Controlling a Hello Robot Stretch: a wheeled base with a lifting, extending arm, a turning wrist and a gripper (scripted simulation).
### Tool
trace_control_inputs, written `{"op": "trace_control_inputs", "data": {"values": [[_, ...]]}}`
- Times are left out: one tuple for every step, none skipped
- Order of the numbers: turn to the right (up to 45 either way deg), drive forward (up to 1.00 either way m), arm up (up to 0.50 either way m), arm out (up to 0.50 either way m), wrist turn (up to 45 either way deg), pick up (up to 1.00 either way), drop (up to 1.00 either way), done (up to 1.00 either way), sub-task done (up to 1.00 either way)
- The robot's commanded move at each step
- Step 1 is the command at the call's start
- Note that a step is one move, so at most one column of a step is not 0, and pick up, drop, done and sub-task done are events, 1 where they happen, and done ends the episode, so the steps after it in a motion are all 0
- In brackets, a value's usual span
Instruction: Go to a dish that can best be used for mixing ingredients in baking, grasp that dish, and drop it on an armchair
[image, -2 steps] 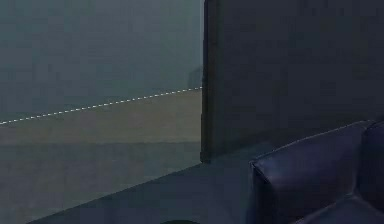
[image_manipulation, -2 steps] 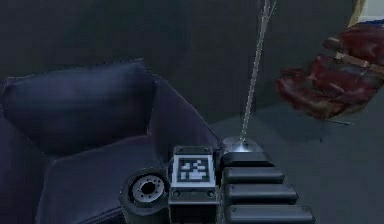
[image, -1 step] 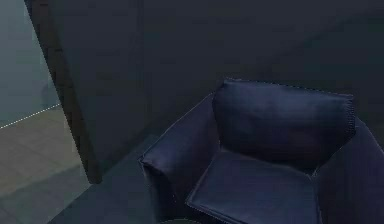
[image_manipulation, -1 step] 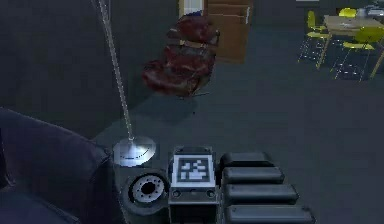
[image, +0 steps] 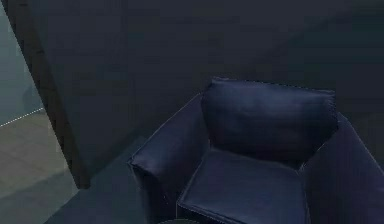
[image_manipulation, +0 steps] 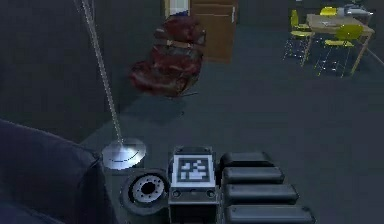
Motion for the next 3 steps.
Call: {"op": "trace_control_inputs", "data": {"values": [[-39.0,0.00,0.00,0.00,0.0,0.00,0.00,0.00,0.00],[33.0,0.00,0.00,0.00,0.0,0.00,0.00,0.00,0.00],[-24.0,0.00,0.00,0.00,0.0,0.00,0.00,0.00,0.00]]}}
